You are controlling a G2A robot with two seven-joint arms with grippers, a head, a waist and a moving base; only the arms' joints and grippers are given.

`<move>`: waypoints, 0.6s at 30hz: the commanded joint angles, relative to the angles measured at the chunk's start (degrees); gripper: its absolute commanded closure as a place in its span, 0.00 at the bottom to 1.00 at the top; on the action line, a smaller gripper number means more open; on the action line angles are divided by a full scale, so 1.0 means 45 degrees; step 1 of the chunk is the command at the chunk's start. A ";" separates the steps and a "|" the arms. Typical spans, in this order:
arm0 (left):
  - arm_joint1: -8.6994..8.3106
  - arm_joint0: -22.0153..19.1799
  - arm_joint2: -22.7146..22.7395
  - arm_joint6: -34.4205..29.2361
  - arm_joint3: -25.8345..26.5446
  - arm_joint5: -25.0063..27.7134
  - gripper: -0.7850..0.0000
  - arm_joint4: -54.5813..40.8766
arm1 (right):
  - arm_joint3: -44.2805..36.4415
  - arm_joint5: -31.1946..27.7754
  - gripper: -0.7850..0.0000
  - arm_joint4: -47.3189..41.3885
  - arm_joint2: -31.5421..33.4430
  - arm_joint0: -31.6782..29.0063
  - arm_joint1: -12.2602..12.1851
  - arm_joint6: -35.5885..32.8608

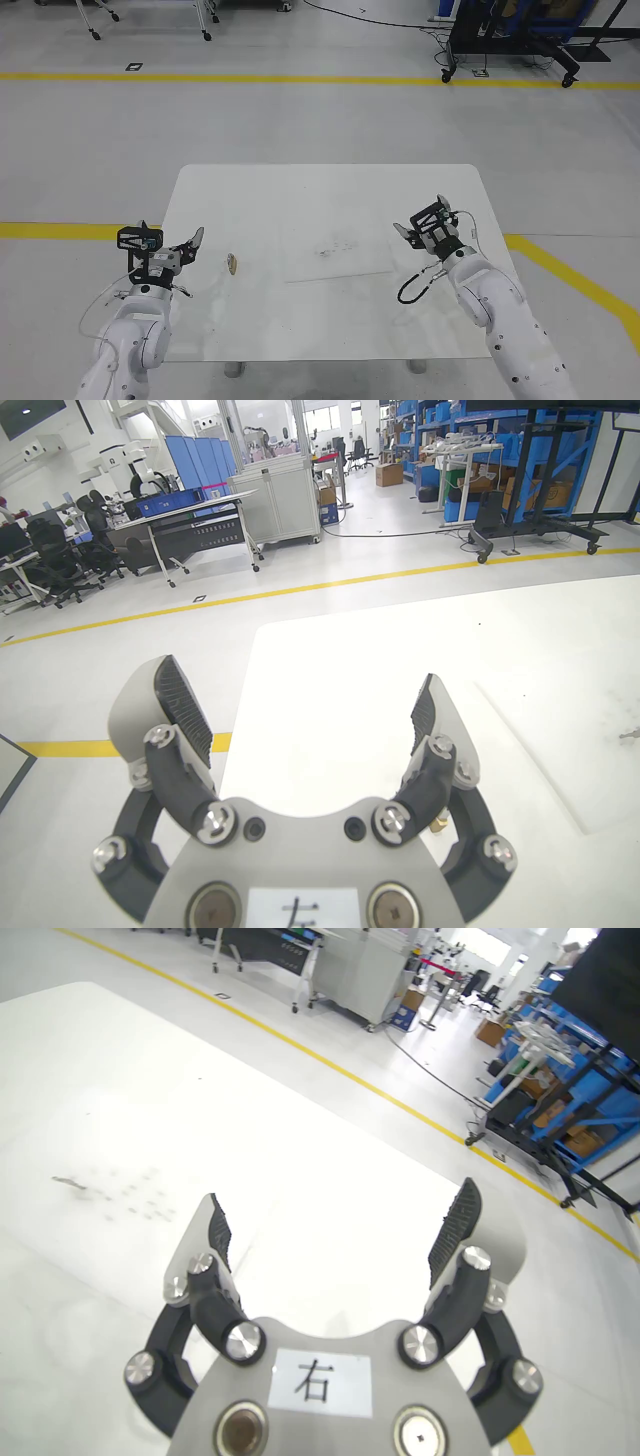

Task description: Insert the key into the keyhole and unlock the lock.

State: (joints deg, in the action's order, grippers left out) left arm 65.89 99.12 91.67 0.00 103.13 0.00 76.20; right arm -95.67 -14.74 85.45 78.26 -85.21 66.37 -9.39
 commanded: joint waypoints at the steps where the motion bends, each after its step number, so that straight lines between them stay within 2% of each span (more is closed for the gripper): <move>1: 0.0000 0.0000 0.0000 0.0000 0.0000 0.0000 0.00 0.0000 | 0.0538 -0.0662 0.00 0.0024 -0.0589 0.0638 0.0058 -0.0127; 4: 0.0000 0.0000 0.0000 0.0000 0.0000 0.0000 0.00 0.0000 | 0.1508 -0.1801 0.00 0.0274 -0.1495 0.1713 0.0153 -0.0879; 16: 0.0000 0.0000 0.0000 0.0000 0.0000 0.0000 0.00 0.0000 | 0.1762 -0.1775 0.00 0.0504 -0.1725 0.1950 0.0186 -0.1218; 18: 0.0000 0.0000 0.0000 0.0000 0.0000 0.0000 0.00 0.0000 | 0.2034 -0.2941 0.00 0.0801 -0.2410 0.2542 0.0242 -0.1049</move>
State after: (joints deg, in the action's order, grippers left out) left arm 65.89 99.12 91.67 0.00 103.13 0.00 76.20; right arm -87.17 -24.50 88.39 69.04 -75.17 67.36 -14.66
